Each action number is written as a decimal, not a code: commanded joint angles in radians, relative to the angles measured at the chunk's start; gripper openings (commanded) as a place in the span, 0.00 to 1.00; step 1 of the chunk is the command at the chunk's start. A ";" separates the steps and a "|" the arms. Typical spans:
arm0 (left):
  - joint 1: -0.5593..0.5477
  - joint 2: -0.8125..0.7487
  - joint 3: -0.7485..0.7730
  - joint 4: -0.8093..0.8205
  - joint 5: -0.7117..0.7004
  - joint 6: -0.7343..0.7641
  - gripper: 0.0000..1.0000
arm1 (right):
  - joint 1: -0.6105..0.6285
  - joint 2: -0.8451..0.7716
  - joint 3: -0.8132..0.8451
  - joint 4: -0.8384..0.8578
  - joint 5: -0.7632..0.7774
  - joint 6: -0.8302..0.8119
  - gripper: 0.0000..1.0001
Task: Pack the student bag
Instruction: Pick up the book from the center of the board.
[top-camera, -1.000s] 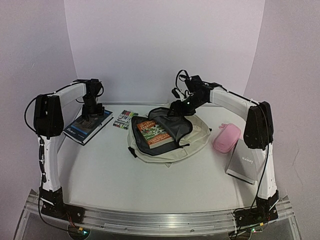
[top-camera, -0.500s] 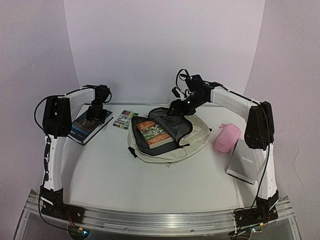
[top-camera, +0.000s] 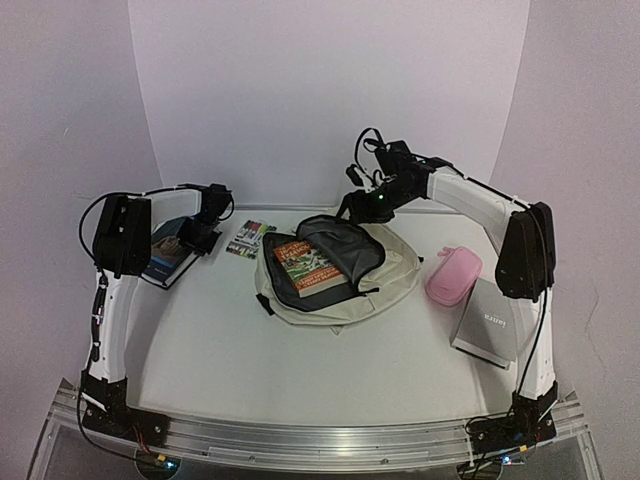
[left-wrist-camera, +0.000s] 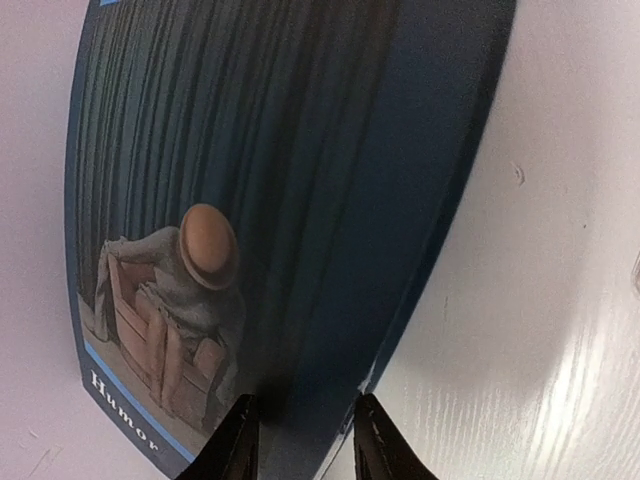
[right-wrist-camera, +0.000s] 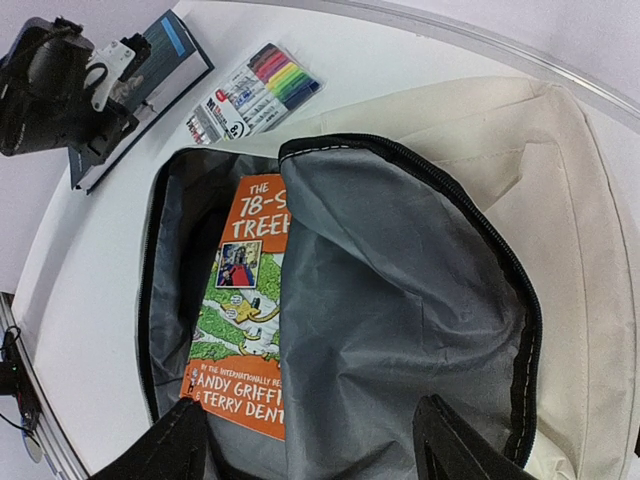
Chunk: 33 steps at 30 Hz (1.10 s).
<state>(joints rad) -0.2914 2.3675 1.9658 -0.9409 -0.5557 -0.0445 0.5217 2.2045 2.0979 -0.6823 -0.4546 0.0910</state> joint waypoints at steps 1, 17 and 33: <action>-0.024 0.008 -0.039 0.044 -0.053 0.017 0.29 | -0.004 -0.061 0.001 -0.008 -0.005 0.002 0.71; -0.028 0.048 0.024 0.105 -0.134 0.043 0.32 | -0.004 -0.087 -0.022 -0.032 -0.010 -0.009 0.71; -0.026 0.052 0.067 0.166 -0.175 0.086 0.40 | -0.004 -0.112 -0.061 -0.035 -0.004 -0.013 0.72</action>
<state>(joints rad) -0.3218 2.4111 1.9726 -0.8017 -0.7026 0.0354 0.5217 2.1635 2.0453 -0.7132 -0.4587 0.0878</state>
